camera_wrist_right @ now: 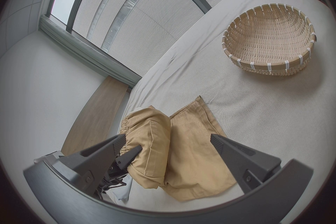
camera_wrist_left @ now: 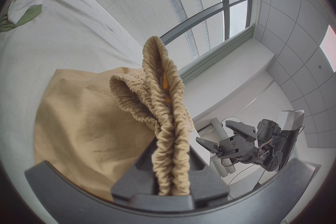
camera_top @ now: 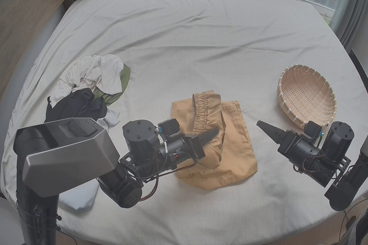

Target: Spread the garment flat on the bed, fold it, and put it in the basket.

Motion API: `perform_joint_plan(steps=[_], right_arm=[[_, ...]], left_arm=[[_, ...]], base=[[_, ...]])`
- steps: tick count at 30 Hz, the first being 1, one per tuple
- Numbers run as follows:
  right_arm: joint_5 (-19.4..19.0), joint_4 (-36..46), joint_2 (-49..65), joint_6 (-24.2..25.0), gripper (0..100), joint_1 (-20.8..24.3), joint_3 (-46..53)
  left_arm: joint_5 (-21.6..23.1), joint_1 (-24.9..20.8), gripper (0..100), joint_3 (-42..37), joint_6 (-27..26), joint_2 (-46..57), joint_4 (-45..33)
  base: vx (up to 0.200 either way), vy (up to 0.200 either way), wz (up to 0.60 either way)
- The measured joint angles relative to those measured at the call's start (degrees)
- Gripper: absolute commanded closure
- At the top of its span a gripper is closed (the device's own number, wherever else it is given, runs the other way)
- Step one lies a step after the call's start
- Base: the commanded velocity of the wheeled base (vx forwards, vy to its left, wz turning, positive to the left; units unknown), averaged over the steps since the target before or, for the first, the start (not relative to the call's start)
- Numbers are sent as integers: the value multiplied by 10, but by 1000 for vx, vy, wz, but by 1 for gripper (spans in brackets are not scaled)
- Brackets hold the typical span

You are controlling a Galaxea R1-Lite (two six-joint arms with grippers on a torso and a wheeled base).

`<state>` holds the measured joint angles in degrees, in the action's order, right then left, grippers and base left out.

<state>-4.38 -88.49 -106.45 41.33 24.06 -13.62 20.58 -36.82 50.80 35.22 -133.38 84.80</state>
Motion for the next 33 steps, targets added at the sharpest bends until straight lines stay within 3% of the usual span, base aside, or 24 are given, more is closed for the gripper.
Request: perform_joint_plan(steps=[19, 33], right_arm=[[1, 2, -11, 0, 0, -10, 14], [1, 2, -47, 1, 0, -8, 52]], left_arm=[[-25, 5, 0, -34, -7, 0, 8], [-28, 58, 0, -234, -58, 81, 38]], base=[[0, 0, 0], [0, 0, 0]])
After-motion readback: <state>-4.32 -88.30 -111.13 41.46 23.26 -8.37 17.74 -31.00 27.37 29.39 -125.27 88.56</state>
